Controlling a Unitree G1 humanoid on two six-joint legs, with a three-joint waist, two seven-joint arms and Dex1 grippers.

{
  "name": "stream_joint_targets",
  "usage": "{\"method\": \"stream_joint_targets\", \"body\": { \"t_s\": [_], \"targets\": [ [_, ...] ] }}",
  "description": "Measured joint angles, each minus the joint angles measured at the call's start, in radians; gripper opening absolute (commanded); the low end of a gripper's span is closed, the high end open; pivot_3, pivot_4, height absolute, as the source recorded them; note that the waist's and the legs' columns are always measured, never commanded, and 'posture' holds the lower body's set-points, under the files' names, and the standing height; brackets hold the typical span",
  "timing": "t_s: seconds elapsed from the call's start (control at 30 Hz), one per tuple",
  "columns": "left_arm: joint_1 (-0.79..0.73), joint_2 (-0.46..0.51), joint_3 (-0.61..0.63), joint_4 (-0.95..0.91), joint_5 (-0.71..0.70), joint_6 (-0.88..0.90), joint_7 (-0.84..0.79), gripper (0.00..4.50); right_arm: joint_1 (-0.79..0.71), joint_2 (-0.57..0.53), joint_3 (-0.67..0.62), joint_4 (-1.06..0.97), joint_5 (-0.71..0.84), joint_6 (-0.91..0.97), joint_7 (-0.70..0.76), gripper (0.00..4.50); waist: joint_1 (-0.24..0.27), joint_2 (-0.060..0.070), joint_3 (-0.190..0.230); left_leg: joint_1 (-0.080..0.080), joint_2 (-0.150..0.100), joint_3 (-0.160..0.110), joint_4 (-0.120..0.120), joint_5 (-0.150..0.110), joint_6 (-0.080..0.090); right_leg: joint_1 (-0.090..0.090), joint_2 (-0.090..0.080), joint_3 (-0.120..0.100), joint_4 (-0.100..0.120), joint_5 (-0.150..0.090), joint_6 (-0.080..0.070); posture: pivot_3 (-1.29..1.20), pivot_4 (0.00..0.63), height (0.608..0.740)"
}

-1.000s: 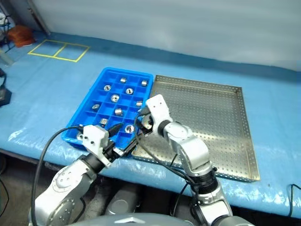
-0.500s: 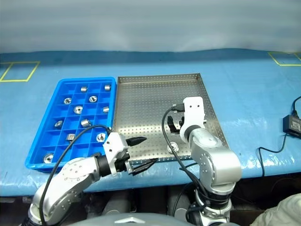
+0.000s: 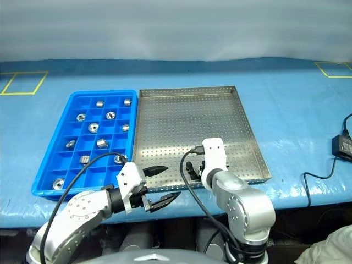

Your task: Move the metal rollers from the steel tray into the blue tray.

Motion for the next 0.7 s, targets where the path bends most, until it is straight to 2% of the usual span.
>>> {"method": "stream_joint_targets", "body": {
  "t_s": [0.2, 0.3, 0.5, 0.53, 0.7],
  "targets": [
    [0.012, -0.015, -0.002, 0.000, 0.001, -0.004, 0.017, 4.37, 0.045, -0.018, -0.001, -0.012, 0.064, 0.000, -0.049, 4.47, 0.003, 0.000, 0.000, 0.000, 0.000, 0.000, 0.000, 0.000, 0.000, 0.000, 0.000, 0.000, 0.000, 0.000, 0.000, 0.07, 0.150, 0.740],
    [0.014, -0.018, -0.003, 0.000, 0.003, -0.005, 0.025, 4.37, 0.058, -0.055, -0.005, -0.012, 0.076, 0.000, -0.074, 3.85, 0.003, 0.000, 0.000, 0.000, 0.000, 0.000, 0.000, 0.000, 0.000, 0.000, 0.000, 0.000, 0.000, 0.000, 0.000, 0.08, 0.150, 0.740],
    [0.029, -0.019, -0.010, 0.000, 0.021, -0.005, 0.040, 4.37, 0.041, -0.130, -0.013, -0.001, 0.138, 0.000, -0.100, 1.89, 0.005, 0.000, 0.000, 0.000, 0.000, 0.000, 0.000, 0.000, 0.000, 0.000, 0.000, 0.000, 0.000, 0.000, 0.000, 0.11, 0.150, 0.740],
    [0.031, -0.019, -0.010, 0.000, 0.022, -0.005, 0.043, 4.37, 0.029, -0.142, -0.013, 0.009, 0.150, 0.000, -0.103, 1.77, 0.005, 0.000, 0.000, 0.000, 0.000, 0.000, 0.000, 0.000, 0.000, 0.000, 0.000, 0.000, 0.000, 0.000, 0.000, 0.11, 0.150, 0.740],
    [0.043, -0.024, -0.007, -0.001, 0.026, -0.003, 0.069, 4.37, -0.066, -0.182, -0.033, 0.066, 0.187, 0.000, -0.112, 1.77, 0.007, 0.000, 0.000, 0.000, -0.001, 0.001, 0.000, 0.000, 0.001, 0.000, 0.000, 0.001, 0.000, 0.000, 0.001, 0.15, 0.150, 0.740]
  ]
}}
